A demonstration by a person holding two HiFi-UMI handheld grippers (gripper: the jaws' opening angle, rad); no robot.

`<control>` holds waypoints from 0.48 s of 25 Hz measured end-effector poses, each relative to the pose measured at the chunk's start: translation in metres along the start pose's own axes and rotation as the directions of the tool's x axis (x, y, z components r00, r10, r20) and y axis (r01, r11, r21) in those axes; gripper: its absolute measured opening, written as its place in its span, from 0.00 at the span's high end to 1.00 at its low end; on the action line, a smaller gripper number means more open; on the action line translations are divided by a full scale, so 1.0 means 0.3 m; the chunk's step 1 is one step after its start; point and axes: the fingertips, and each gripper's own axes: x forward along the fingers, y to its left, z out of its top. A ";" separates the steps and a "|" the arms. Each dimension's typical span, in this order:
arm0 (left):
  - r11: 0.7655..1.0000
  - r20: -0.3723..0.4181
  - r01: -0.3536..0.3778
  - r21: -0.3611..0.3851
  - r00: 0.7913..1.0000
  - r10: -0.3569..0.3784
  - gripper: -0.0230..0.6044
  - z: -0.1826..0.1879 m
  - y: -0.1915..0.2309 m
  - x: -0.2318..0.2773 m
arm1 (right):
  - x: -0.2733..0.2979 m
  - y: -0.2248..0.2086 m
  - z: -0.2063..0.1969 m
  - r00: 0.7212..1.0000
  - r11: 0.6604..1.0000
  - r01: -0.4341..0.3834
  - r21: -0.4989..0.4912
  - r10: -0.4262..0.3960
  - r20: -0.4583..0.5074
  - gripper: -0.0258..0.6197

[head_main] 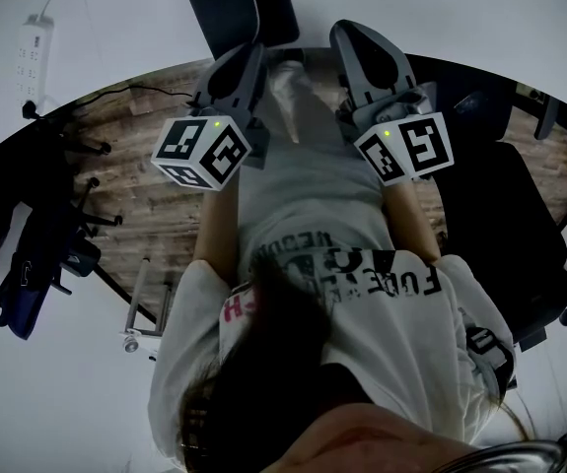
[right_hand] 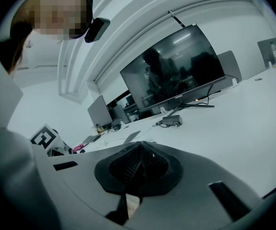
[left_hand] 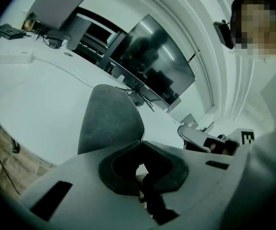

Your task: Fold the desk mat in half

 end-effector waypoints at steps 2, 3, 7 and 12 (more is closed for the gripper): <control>1.000 -0.003 0.006 0.001 1.000 -0.006 0.94 -0.002 -0.011 0.016 | -0.005 -0.007 0.000 1.000 1.000 0.005 0.001 -0.005 0.001 0.96; 1.000 -0.005 0.009 0.001 1.000 -0.009 0.94 -0.004 -0.016 0.023 | -0.007 -0.009 -0.001 1.000 1.000 0.007 0.002 -0.007 0.002 0.96; 1.000 -0.020 0.023 0.003 1.000 -0.023 0.94 -0.018 -0.038 0.057 | -0.016 -0.022 -0.002 1.000 1.000 0.017 0.008 -0.017 0.004 0.96; 0.999 -0.042 0.034 0.013 0.999 -0.034 0.94 -0.044 -0.067 0.103 | -0.031 -0.044 -0.003 0.999 0.999 0.033 0.012 -0.033 0.003 0.96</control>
